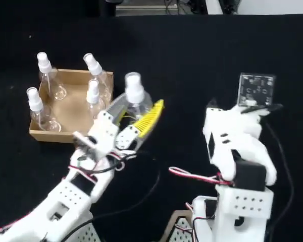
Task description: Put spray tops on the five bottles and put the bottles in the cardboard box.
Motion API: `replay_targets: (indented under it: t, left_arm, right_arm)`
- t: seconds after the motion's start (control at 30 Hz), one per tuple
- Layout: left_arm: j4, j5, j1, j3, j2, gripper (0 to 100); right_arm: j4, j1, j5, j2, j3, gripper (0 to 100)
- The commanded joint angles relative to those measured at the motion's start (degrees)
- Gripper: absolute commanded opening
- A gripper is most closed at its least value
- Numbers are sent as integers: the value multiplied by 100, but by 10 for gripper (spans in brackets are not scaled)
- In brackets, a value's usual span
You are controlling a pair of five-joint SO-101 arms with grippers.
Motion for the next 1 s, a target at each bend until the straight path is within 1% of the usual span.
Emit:
replay_targets:
  t: [0.0, 0.07, 0.17, 0.2, 0.27, 0.33, 0.43, 0.6, 0.7, 0.87, 0.97]
  left_arm:
    - [1213, 44, -567, -242, -1152, 29]
    - [2523, 53, -901, -681, -1758, 29]
    - [4387, 53, -1226, -1684, -2655, 29]
    - [4844, 26, -1314, -1982, -2884, 29]
    - [5407, 0, -1596, -2475, -3086, 29]
    - [5547, 0, -2141, -2738, -3095, 29]
    - [5512, 0, -2993, -2809, -3095, 29]
    - [5521, 0, -4207, -3073, -2857, 29]
    - [5512, 0, -4980, -3495, -2171, 29]
    - [5512, 35, -6431, -4655, -580, 29]
    - [5345, 9, -7116, -4884, 123, 29]
  right_arm:
    - [-484, 53, 9, 66, 286, 162]
    - [-598, 44, 9, 66, 505, 162]
    - [-721, -220, 9, 57, 866, 162]
    - [-765, -334, 9, 57, 989, 162]
    - [-888, -607, 9, 48, 1253, 162]
    - [-1046, -879, 9, 48, 1499, 162]
    - [-1240, -1222, 9, 31, 1824, 162]
    - [-1459, -1547, 9, 31, 2264, 162]
    - [-1618, -1688, 9, 31, 2545, 162]
    - [-1855, -1705, 9, 31, 2844, 162]
    - [-1881, -1705, 9, 31, 2897, 162]
